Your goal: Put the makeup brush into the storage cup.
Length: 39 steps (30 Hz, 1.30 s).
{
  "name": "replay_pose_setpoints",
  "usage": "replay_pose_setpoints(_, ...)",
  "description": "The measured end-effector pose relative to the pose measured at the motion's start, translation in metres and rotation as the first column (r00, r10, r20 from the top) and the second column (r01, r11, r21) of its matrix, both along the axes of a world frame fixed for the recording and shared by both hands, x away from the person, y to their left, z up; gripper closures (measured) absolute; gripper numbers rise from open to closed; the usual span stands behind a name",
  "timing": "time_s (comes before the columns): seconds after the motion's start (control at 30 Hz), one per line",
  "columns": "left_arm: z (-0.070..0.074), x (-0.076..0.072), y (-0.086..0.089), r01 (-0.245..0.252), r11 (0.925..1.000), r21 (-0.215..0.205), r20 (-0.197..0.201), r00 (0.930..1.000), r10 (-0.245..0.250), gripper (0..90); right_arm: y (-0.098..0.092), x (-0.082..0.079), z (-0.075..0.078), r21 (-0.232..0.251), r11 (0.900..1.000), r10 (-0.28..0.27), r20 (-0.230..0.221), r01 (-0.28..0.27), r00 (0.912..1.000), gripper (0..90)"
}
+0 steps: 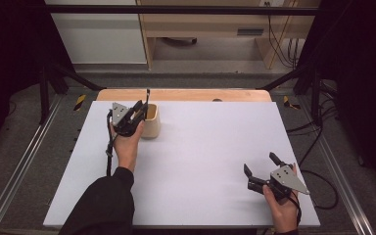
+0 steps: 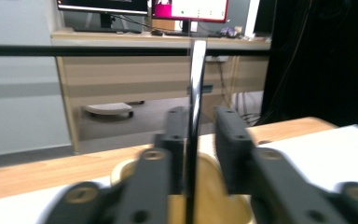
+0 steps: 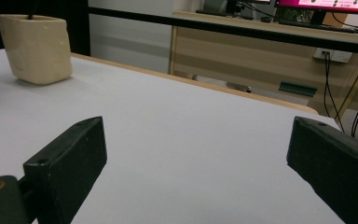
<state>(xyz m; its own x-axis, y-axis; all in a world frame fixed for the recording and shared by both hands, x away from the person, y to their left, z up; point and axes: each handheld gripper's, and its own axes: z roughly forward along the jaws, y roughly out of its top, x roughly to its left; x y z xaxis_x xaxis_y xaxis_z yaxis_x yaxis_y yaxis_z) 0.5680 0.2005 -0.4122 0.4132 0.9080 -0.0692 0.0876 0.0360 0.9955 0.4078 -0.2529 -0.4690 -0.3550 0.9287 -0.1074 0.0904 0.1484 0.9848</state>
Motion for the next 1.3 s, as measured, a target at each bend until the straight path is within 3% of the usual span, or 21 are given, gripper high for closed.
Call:
replay_pose_setpoints(0.2,0.012,-0.023,-0.004,0.032,0.9982,0.05,0.041,0.9986,-0.034,48.8,0.001,-0.001,0.0,0.0,1.0,0.003,0.0,-0.003,1.0,5.0)
replay_pose_setpoints(0.33,0.02,-0.033,-0.008,0.028,0.9973,0.068,0.055,0.998,-0.031,25.3,0.002,-0.001,0.001,-0.003,1.0,-0.008,0.004,0.008,1.0,4.6)
replay_pose_setpoints(0.53,0.026,-0.044,-0.011,0.08,0.9903,0.113,0.021,0.9963,-0.083,7.3,0.002,-0.001,0.001,0.003,1.0,-0.005,0.003,0.005,1.0,4.3)
replay_pose_setpoints(0.8,0.031,-0.05,-0.007,0.124,0.9858,0.113,-0.007,0.9922,-0.124,3.4,0.001,-0.001,0.001,0.003,1.0,-0.004,0.0,0.004,1.0,4.3)
replay_pose_setpoints(1.3,0.031,-0.063,-0.016,0.2,0.9688,0.147,-0.025,0.9799,-0.198,1.7,0.001,-0.001,0.0,0.008,1.0,-0.006,-0.002,0.006,1.0,4.2)
